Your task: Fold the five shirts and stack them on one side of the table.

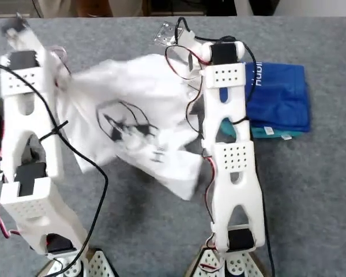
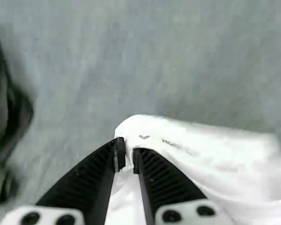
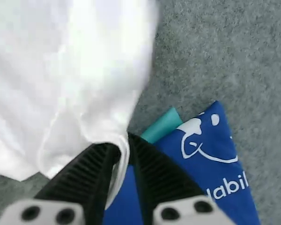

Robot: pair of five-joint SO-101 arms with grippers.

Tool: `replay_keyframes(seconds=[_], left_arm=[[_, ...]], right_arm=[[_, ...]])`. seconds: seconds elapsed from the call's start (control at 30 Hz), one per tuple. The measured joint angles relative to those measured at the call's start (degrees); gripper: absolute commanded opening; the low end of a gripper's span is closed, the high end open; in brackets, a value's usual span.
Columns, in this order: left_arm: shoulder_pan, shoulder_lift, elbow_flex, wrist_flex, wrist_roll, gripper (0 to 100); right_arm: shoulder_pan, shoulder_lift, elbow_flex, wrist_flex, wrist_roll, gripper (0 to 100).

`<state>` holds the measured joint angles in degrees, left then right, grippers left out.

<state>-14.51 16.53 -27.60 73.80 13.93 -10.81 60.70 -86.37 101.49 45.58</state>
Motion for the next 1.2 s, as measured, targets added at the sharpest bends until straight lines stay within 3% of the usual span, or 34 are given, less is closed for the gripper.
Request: replay_keyframes(seconds=[0.17, 0.3, 0.53, 0.73, 0.87, 1.07, 1.2], left_arm=[[1.1, 3.3, -2.5, -5.6, 1.4, 21], [3.9, 7.6, -3.6, -4.7, 4.6, 22], [5.4, 9.6, -15.2, 7.0, 1.4, 22], [11.9, 9.6, -29.8, 24.6, -5.3, 22], [17.0, 8.3, -23.1, 26.1, -4.4, 22], [23.6, 5.7, 0.9, 26.1, 0.2, 22], [25.1, 4.0, 14.7, 20.4, 3.4, 22]], right_arm=[[-1.1, -1.3, 2.7, 0.0, 0.0, 0.2], [-1.0, -1.3, 2.7, 0.0, 0.0, 0.2], [-1.0, -1.3, 2.7, -0.4, 0.0, 0.2], [-1.0, -1.3, 2.7, -0.4, 0.3, 0.2], [-0.4, -1.3, 2.7, -0.4, 1.3, 0.2], [2.2, -1.3, 2.7, -1.5, 2.3, 0.2], [2.2, -1.3, 2.7, -1.5, 2.3, 0.2]])
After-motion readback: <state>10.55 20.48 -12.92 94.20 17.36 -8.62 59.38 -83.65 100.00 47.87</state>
